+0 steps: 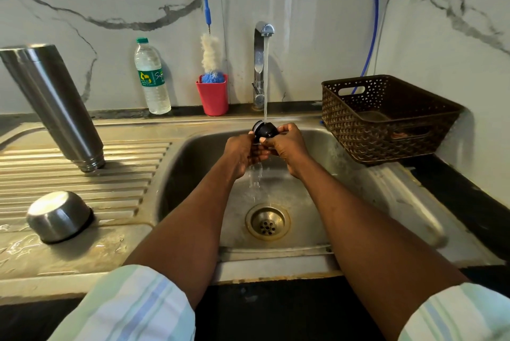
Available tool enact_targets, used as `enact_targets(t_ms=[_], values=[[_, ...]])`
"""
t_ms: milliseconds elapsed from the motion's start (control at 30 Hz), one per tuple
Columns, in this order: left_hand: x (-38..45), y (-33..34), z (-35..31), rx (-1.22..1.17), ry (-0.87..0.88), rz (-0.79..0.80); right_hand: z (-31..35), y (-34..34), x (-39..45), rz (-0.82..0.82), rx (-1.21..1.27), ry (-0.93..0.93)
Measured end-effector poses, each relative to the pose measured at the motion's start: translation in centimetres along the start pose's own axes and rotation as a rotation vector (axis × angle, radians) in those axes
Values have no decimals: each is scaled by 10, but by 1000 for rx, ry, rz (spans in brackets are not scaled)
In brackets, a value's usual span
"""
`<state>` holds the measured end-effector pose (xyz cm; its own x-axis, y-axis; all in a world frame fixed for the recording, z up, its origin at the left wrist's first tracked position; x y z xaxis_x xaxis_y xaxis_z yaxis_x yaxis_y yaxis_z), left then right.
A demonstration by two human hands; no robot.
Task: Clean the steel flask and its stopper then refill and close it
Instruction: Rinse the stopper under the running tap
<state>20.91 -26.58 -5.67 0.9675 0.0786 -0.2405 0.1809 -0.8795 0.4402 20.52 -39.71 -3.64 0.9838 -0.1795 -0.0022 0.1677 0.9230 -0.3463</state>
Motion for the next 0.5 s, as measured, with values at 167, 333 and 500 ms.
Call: enact_targets(t_ms=[167, 333, 500], values=[[6, -9, -5, -59, 77, -90, 4, -4, -1, -60, -21, -51], [7, -5, -3, -75, 46, -45, 6, -3, -1, -66, -20, -93], [8, -2, -1, -2, -11, 38, 5, -8, -1, -67, -38, -92]])
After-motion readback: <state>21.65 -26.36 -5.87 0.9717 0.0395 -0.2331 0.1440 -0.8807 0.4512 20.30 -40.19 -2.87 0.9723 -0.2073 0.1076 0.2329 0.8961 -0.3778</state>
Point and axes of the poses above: each hand's wrist, its own x-axis towards the middle knuckle, its own y-axis out of the palm, z = x × y, the point moved 7 cm from there along x, towards the middle knuckle, and after that the axes turned 15 degrees about -x, right-handed, at the moved point
